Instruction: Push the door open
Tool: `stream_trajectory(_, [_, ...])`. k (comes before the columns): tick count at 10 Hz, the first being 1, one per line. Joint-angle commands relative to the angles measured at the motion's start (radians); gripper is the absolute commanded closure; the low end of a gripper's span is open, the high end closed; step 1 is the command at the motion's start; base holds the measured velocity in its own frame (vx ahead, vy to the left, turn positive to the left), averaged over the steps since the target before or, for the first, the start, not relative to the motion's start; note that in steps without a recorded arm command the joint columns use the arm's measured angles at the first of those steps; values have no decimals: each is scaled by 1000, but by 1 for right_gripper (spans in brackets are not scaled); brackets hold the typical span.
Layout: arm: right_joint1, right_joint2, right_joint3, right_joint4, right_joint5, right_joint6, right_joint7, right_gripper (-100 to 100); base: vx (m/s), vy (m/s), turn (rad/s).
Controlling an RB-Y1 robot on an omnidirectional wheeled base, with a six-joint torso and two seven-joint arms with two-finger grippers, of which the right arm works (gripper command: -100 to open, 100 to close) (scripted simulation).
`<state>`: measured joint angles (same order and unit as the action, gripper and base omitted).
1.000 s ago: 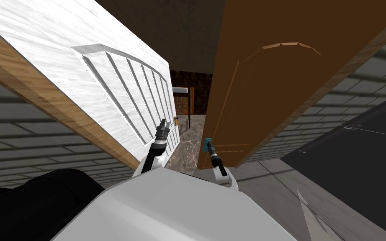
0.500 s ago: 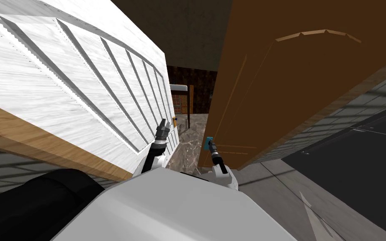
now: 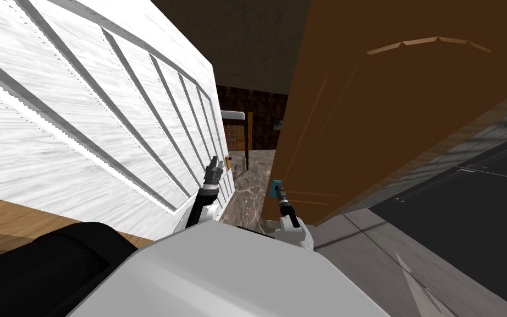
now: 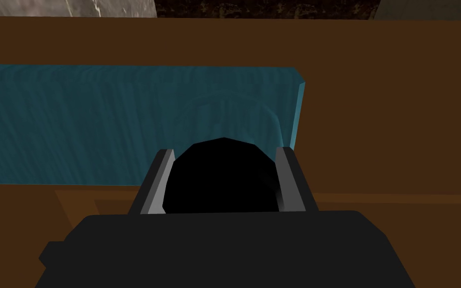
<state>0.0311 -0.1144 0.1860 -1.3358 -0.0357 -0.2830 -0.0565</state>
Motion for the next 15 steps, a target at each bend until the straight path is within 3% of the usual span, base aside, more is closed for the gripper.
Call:
stream_trajectory(1, [-19, 6, -34, 17, 0, -10, 11, 100, 88, 89, -57])
stream_trajectory(10, [-56, 51, -124, 64, 1, -8, 49, 100, 103, 92, -71])
stream_trajectory(15, [-84, 94, -192, 100, 2, -6, 77, 100, 164, 126, -97])
